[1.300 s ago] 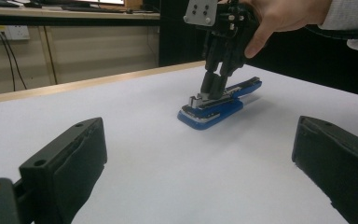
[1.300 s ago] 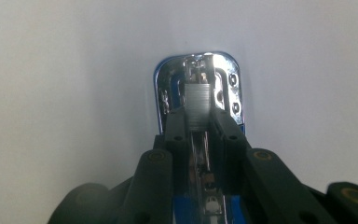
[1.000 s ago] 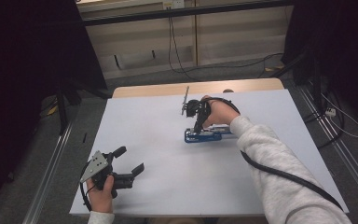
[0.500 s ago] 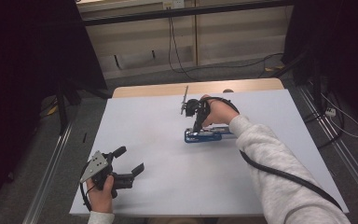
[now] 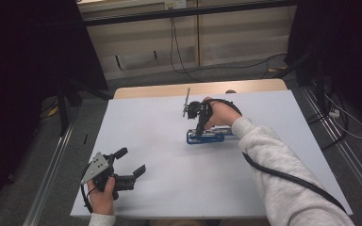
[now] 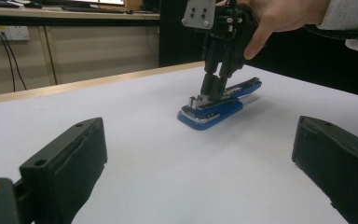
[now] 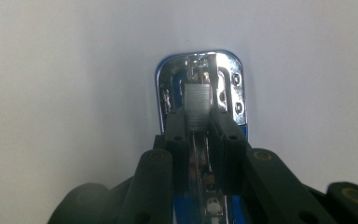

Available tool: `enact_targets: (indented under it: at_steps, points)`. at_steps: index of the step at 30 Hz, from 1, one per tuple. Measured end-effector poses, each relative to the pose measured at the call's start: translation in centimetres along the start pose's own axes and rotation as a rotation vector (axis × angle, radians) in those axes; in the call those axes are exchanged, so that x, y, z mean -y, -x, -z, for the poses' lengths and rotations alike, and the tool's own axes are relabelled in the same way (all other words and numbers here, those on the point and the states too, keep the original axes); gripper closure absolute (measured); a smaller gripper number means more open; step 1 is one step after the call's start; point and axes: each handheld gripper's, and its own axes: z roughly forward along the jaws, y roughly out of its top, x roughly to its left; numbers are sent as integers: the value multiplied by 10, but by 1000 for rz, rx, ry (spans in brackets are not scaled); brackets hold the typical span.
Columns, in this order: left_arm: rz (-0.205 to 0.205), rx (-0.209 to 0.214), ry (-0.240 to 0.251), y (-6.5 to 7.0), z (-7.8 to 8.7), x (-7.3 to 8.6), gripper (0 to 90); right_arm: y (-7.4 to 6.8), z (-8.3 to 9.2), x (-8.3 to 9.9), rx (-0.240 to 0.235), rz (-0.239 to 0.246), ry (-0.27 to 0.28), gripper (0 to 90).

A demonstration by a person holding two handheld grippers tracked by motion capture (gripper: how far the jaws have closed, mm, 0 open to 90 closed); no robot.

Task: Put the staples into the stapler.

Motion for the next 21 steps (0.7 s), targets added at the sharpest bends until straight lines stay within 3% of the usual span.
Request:
enact_targets:
  at_steps: [21]
  points:
    - [-1,-1,2,0,0,0,31,2,0,-1,-9,4,-13,790]
